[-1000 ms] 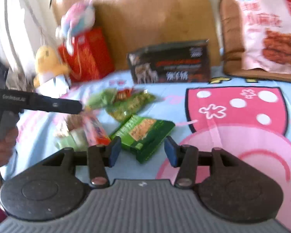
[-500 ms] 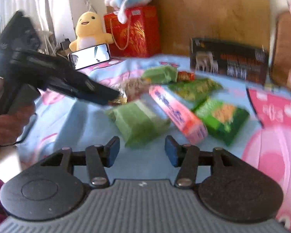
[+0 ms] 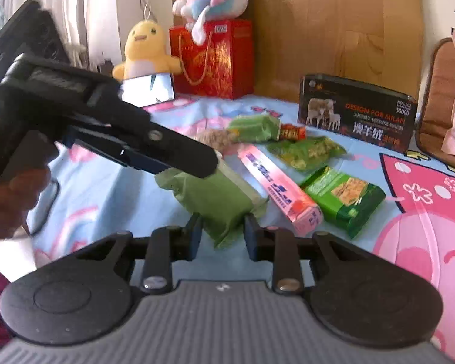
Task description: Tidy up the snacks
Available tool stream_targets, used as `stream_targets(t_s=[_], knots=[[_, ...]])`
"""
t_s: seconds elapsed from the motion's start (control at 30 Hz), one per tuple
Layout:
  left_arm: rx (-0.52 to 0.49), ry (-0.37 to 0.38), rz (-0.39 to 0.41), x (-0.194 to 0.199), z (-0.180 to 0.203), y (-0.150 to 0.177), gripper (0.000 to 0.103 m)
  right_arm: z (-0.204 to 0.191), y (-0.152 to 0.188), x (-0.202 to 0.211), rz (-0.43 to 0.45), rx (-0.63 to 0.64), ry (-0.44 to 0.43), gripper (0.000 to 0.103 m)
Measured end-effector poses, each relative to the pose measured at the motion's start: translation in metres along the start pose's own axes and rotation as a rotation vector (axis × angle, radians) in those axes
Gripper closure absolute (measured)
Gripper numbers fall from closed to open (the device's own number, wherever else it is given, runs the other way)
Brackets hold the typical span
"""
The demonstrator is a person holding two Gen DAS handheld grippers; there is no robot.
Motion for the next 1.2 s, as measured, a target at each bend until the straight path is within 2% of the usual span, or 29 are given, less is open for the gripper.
stream_targets(t_s=[0.2,0.3,0.4,0.53,0.63,0.73,0.8,0.93,1.03,1.2], knots=[[-0.104,0.011,0.077,-0.012,0.023,-0.061,0.04,0.022,-0.035,0.003,0.126,-0.063,-0.012,0.073],[-0.177,0.011,0.121,-0.035,0.033,-0.099,0.04,0.041,-0.062,-0.003,0.198,-0.04,0.041,0.073],[-0.206,0.009,0.15,-0.064,0.034,-0.133,0.039,0.066,-0.089,-0.015,0.249,0.002,0.111,0.073],[-0.207,-0.006,0.18,-0.11,0.021,-0.176,0.037,0.108,-0.121,-0.043,0.268,0.034,0.174,0.073],[-0.168,-0.031,0.163,-0.15,-0.001,-0.197,0.034,0.136,-0.14,-0.072,0.259,0.057,0.215,0.071],[-0.119,-0.085,0.111,-0.171,-0.025,-0.198,0.034,0.161,-0.145,-0.1,0.247,0.061,0.283,0.07],[-0.109,-0.072,0.125,-0.16,-0.038,-0.192,0.033,0.172,-0.141,-0.106,0.218,0.031,0.314,0.07],[-0.09,-0.137,0.147,-0.121,-0.068,-0.176,0.03,0.176,-0.119,-0.088,0.205,-0.099,0.186,0.07],[-0.036,-0.197,0.111,-0.097,-0.096,-0.156,0.029,0.158,-0.1,-0.085,0.13,-0.103,0.056,0.067],[0.061,-0.233,0.059,-0.064,-0.127,-0.11,0.029,0.119,-0.085,-0.104,-0.014,-0.161,-0.132,0.065]])
Point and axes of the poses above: each gripper's, at about its wrist camera, not at the fingertips, and x roughly against the way its jaws point, z to its right, y to its underside, the point moved 5 cm from there along -x, roughly the way its jaws point, and after that the axes turned 4 degrees about z, right-handed, at the moved point
